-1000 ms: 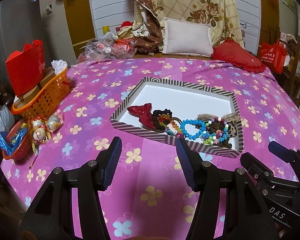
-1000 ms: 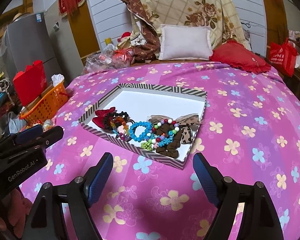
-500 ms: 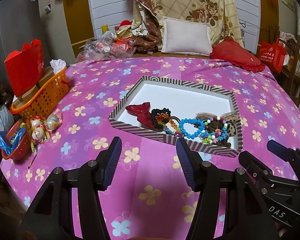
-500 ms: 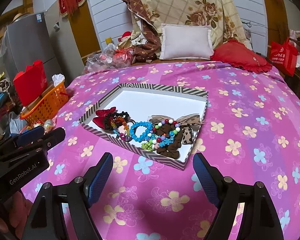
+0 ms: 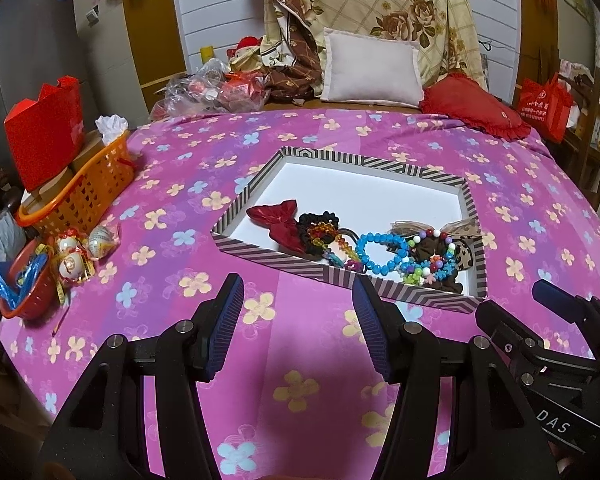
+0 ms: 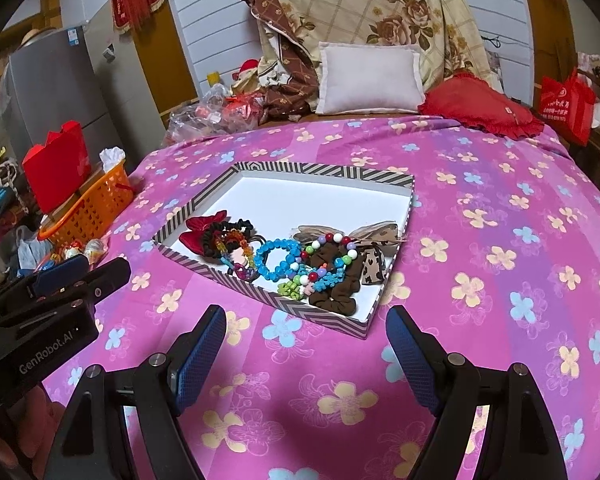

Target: Organize jewelry

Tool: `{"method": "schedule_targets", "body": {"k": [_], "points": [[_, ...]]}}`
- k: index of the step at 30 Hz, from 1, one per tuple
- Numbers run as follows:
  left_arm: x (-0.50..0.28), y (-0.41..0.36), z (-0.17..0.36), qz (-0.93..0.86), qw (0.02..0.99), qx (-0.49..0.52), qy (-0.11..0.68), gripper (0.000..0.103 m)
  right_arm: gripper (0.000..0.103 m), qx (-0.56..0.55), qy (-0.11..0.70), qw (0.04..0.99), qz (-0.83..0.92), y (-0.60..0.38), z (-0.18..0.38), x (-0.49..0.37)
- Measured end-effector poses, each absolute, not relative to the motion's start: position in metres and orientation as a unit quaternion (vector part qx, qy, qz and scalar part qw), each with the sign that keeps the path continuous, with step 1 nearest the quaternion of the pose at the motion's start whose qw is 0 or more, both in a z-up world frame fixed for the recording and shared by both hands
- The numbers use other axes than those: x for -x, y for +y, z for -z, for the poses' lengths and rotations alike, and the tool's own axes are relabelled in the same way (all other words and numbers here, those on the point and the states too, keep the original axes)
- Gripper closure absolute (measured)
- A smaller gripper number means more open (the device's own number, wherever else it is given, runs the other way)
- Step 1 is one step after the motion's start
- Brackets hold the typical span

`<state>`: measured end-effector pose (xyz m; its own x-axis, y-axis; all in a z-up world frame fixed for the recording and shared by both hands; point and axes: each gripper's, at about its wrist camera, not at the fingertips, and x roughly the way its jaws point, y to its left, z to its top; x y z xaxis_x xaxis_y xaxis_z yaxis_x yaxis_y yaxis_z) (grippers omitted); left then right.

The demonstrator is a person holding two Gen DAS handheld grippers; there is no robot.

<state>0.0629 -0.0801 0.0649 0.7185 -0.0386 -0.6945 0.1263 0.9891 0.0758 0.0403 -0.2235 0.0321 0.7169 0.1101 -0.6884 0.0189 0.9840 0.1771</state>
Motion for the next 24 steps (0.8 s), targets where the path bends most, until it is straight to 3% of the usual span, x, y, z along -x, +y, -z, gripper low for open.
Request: {"method": "schedule_targets", "body": {"k": [24], "points": [[-0.080, -0.088, -0.052, 0.051, 0.919, -0.059, 0.386, 0.046, 0.023, -0.086, 0.389, 0.917, -0.022, -0.230, -0.021, -0.053]]}}
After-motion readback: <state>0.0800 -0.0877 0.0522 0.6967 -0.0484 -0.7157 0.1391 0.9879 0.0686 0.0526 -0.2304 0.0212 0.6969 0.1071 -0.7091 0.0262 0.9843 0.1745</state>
